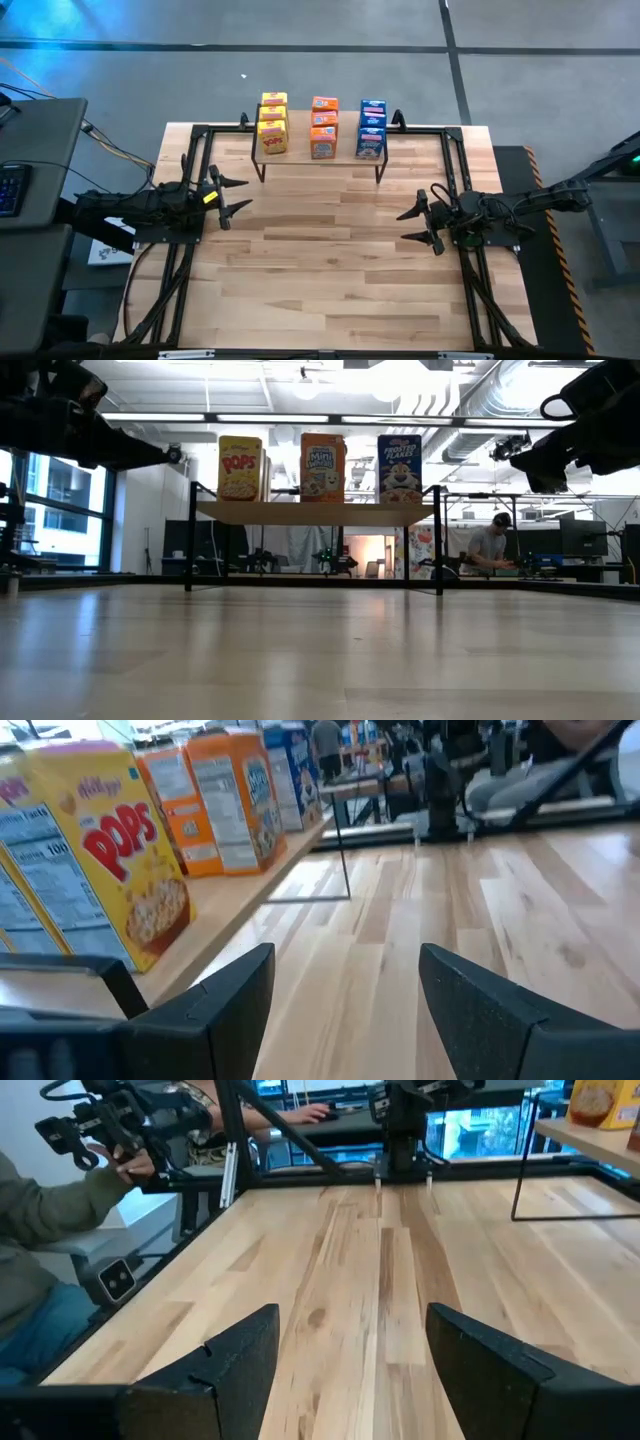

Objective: Stack cereal on shelf
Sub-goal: Return to Home Position

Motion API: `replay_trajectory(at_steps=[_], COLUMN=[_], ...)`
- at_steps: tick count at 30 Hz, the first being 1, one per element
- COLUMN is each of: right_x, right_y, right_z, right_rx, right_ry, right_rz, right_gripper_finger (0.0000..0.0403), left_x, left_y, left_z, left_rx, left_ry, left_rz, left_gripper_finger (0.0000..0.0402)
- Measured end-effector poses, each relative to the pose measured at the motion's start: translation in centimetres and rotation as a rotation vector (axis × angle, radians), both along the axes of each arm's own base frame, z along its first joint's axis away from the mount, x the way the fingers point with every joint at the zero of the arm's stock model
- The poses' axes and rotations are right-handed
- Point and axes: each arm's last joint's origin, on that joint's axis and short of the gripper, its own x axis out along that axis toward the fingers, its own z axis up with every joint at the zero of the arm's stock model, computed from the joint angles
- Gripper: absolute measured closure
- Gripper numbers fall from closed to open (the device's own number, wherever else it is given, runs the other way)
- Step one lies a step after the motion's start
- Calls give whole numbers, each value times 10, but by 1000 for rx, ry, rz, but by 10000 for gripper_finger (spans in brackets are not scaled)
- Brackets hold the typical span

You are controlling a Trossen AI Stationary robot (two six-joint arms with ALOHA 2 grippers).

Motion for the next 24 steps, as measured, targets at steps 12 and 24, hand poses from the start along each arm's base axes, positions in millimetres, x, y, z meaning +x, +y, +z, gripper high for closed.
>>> replay_trajectory(at_steps=[12,24], right_x=[0,1], right_y=[0,-1], right_z=[-5,-16], right_rx=[0,8], right_ry=[38,11], right_rz=[-1,-31], right_gripper_finger=[158,158], left_x=[-1,-1], left_y=[-1,-2], left_z=[-8,-8], left_rx=[-30,-53], left_ry=[80,68], left_rz=[-16,-49], left_gripper_finger=[161,161])
